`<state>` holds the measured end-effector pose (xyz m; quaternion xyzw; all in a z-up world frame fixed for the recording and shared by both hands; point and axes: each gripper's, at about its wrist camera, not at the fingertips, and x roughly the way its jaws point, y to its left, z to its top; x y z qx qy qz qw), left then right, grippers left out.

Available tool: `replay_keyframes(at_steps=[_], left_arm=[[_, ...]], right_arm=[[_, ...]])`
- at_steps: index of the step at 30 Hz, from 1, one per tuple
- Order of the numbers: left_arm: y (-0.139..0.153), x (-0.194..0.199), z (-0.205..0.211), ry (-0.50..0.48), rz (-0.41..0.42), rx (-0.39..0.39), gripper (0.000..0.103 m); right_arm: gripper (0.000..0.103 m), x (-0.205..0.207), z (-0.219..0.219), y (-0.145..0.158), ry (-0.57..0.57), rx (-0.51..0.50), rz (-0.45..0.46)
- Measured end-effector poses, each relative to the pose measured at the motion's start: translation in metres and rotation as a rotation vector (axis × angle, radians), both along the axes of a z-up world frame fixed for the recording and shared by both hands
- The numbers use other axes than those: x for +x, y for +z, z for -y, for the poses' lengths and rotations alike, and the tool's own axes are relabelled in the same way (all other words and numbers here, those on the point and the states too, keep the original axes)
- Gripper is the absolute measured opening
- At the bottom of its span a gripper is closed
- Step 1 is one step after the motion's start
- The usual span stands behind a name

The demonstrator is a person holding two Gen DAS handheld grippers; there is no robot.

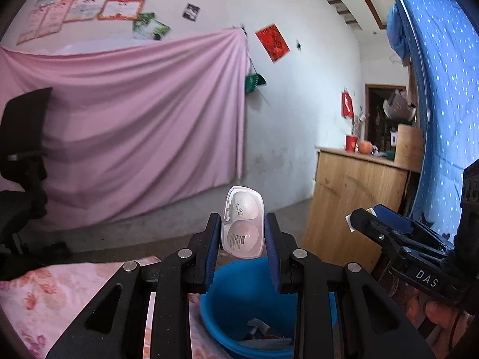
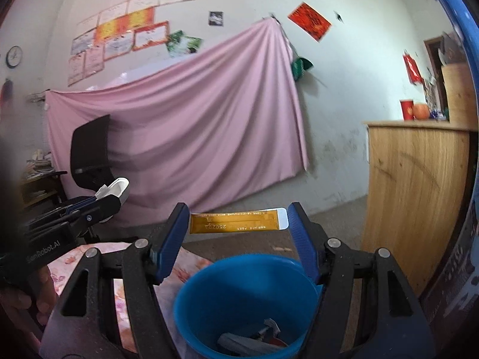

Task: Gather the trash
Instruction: 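Lift and carry the tray and orange strip in both grippers over the bucket, then open both grippers to drop the tray and orange strip into the bucket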

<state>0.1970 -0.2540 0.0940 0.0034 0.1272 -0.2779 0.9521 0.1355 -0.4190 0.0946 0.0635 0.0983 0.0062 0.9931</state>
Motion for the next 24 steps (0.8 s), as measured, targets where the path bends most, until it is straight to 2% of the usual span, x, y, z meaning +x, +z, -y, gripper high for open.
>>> replay_keyframes(at_steps=[5, 14, 19, 24], left_arm=[[-0.016, 0.012, 0.023, -0.023, -0.067, 0.041, 0.025], [-0.044, 0.043, 0.045, -0.053, -0.272, 0.105, 0.025], [-0.066, 0.063, 0.053, -0.08, -0.413, 0.183, 0.025], [-0.073, 0.076, 0.053, -0.075, -0.488, 0.191, 0.025]], right_arm=[[0.093, 0.006, 0.014, -0.022, -0.013, 0.022, -0.057], [0.094, 0.021, 0.021, -0.053, -0.01, 0.047, -0.175], [0.094, 0.04, 0.026, -0.074, -0.018, 0.059, -0.293], [0.095, 0.048, 0.031, -0.087, -0.02, 0.08, -0.349]])
